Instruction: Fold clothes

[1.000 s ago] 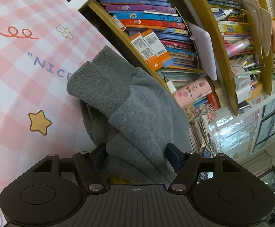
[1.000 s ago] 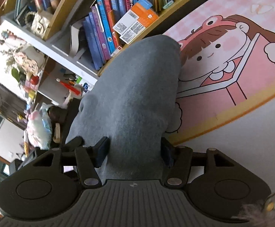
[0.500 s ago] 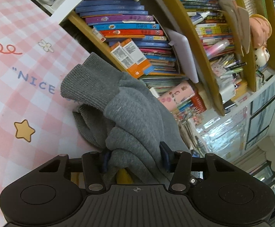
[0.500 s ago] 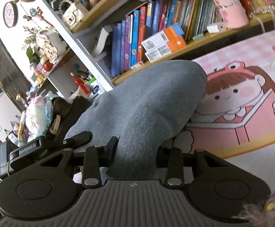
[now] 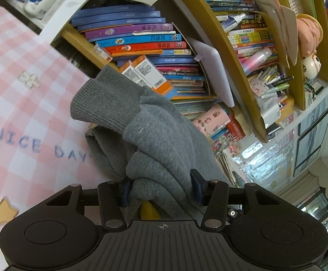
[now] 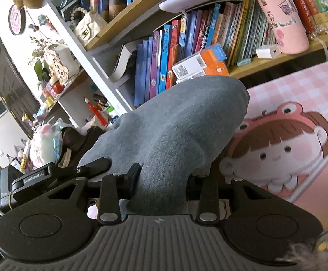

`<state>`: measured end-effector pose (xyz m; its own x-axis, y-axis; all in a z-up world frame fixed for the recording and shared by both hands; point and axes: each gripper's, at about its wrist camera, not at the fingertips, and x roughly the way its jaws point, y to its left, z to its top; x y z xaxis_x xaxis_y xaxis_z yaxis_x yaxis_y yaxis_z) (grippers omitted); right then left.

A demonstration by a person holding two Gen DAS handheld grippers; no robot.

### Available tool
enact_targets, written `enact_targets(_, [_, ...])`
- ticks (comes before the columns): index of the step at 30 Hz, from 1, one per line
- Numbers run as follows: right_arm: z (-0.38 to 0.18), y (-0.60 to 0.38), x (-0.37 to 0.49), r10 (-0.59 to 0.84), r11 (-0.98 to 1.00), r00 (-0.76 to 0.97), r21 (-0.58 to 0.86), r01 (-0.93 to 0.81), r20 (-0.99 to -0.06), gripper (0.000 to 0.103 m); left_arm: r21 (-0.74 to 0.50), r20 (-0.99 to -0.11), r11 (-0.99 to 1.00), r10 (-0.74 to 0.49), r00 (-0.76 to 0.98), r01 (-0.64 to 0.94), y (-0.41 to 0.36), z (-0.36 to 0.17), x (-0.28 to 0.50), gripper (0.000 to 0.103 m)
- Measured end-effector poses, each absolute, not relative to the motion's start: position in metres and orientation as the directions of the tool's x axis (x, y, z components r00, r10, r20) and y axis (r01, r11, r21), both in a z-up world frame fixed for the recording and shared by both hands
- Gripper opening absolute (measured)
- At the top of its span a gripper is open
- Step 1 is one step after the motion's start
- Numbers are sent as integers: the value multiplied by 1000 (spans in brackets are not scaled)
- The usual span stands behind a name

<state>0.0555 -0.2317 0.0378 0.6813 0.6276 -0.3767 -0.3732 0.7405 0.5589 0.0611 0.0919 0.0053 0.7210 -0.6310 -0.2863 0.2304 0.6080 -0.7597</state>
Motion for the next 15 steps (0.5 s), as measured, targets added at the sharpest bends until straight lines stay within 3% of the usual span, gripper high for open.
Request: enact_targets(15, [24, -242, 146, 626, 722, 705, 590, -361, -334, 34, -746, -262, 627, -588, 765, 226, 77, -2, 137, 49])
